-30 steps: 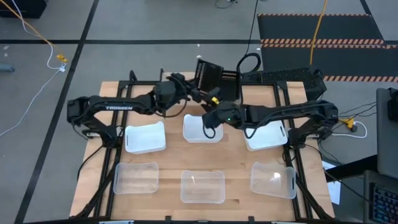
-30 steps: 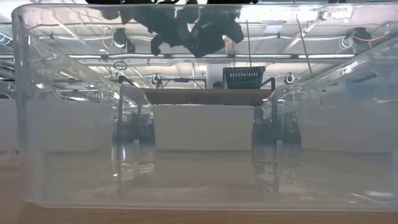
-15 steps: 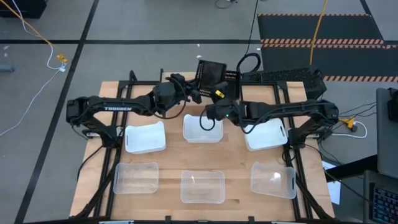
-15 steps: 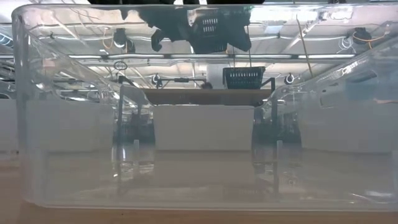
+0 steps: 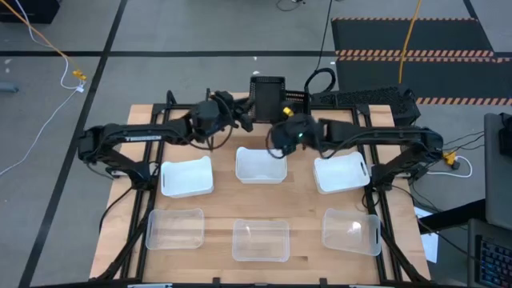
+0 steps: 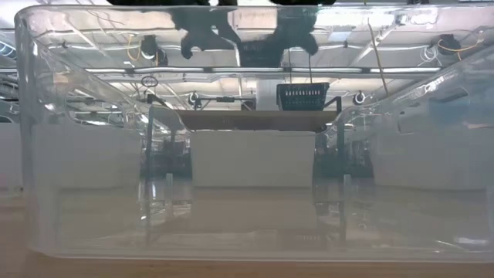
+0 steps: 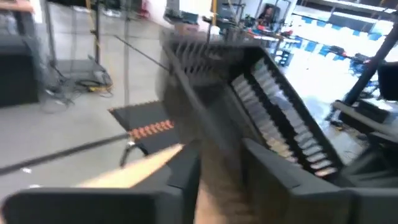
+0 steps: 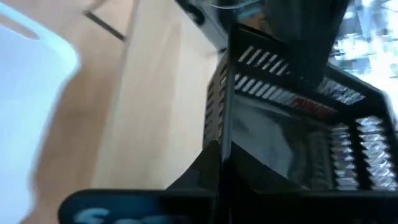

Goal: Stack baskets on shelf by color
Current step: Stack the black bin on top of the stacked black bins on the shelf

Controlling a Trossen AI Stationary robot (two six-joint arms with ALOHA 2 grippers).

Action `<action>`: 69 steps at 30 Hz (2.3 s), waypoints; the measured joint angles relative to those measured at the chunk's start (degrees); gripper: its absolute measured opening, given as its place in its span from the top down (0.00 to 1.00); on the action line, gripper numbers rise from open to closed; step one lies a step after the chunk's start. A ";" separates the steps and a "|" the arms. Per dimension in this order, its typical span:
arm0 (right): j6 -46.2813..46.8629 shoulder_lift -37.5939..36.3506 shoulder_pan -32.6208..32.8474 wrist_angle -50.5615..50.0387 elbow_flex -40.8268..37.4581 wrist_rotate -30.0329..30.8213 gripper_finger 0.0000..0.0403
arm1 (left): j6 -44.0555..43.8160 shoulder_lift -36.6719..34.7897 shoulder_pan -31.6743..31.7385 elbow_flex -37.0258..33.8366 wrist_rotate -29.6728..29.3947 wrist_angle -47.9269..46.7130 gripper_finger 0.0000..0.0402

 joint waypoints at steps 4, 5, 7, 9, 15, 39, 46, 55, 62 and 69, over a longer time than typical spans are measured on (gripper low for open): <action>2.98 -5.36 -4.82 -3.66 0.06 -7.37 1.00 | 5.29 -3.40 1.20 -0.07 4.00 -3.71 0.53; 3.21 -6.73 -6.07 -5.39 0.06 -9.08 1.00 | 7.11 -4.44 1.10 -0.07 5.78 -4.92 0.49; 3.56 -9.00 -7.88 -7.51 0.04 -11.96 1.00 | 9.65 -6.93 0.87 -0.04 7.78 -8.89 0.43; 3.72 -11.18 -9.05 -9.99 -0.03 -14.50 1.00 | 10.76 -9.71 0.87 -0.09 7.88 -14.63 0.39; 8.87 -15.71 -10.31 -14.22 -0.88 -16.03 1.00 | 13.11 -15.42 -1.35 -0.56 8.11 -26.42 0.34; 15.03 -20.53 -22.27 -5.28 -16.96 -36.31 1.00 | 12.55 -22.47 -4.76 -17.62 8.01 -14.28 0.52; 15.13 -18.77 -24.41 -3.22 -17.19 -37.75 1.00 | 12.55 -22.46 -4.72 -17.62 8.03 -14.68 0.52; 17.36 -17.53 -24.78 -3.46 -17.19 -38.30 0.91 | 13.09 -22.46 -4.72 -17.61 8.05 -14.94 0.52; 17.98 -20.19 -24.78 -2.39 -17.19 -38.21 0.71 | 13.99 -22.46 -4.60 -17.59 7.61 -16.14 0.52; 27.56 -24.81 -23.71 -2.11 -17.19 -38.87 0.63 | 9.89 -22.44 -3.70 -17.57 0.98 -26.01 0.52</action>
